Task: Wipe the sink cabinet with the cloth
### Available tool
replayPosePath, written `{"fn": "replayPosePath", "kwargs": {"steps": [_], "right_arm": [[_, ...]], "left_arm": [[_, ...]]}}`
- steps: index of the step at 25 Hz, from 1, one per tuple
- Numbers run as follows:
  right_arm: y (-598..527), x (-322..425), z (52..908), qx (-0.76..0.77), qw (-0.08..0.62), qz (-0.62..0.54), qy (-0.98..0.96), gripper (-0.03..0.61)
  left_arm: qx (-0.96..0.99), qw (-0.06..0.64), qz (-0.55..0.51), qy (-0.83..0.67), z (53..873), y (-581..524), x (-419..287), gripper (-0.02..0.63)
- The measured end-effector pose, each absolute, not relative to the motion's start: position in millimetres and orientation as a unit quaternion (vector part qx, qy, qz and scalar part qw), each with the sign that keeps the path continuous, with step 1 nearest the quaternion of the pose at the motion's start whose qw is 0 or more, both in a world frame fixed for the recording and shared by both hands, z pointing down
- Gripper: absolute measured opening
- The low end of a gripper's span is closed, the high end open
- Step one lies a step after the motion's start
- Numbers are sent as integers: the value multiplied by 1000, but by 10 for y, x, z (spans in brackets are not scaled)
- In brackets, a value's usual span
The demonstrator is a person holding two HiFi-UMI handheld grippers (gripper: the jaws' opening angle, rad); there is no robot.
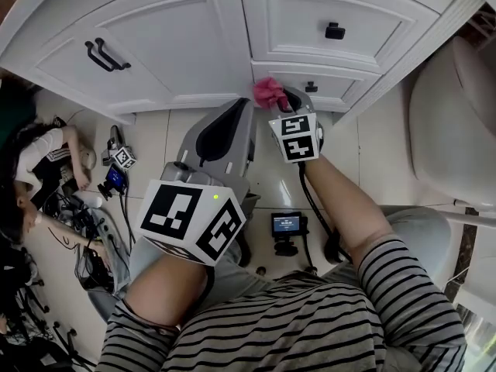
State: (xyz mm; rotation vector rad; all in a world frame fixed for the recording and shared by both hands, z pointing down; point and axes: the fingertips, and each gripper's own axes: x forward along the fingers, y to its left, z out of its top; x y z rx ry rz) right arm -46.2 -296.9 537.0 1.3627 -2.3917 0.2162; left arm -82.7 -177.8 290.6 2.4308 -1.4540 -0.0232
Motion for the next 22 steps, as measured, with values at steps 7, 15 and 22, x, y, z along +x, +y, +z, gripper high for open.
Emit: {"fn": "replayPosePath", "kwargs": {"steps": [7,15,22], "right_arm": [[-3054,157,5894,522,222,120,-815,71],[-3000,1009,5868,592,208,156,-763,71],[-2922,1742,5901,636,220,153,-724,78]], "left_arm": [[850,146,7,-506,2997,-1801,-771,2],[854,138,20,-500,3032,-1836,-645,2],[860,117,24,-497,3048,-1831,-538,2]]}}
